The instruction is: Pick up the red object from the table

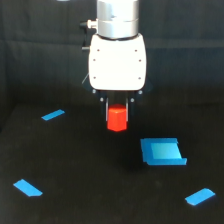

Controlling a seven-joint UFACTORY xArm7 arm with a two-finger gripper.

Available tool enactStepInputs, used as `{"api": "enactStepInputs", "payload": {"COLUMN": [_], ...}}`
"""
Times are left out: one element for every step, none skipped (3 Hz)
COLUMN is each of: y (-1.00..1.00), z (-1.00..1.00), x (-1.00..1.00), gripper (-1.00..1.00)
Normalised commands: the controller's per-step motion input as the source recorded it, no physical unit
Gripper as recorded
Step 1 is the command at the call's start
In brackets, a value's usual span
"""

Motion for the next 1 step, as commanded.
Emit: {"api": "enactStepInputs", "payload": {"y": [-0.17], "z": [-0.08], "x": [0.0], "gripper": [-1.0]}}
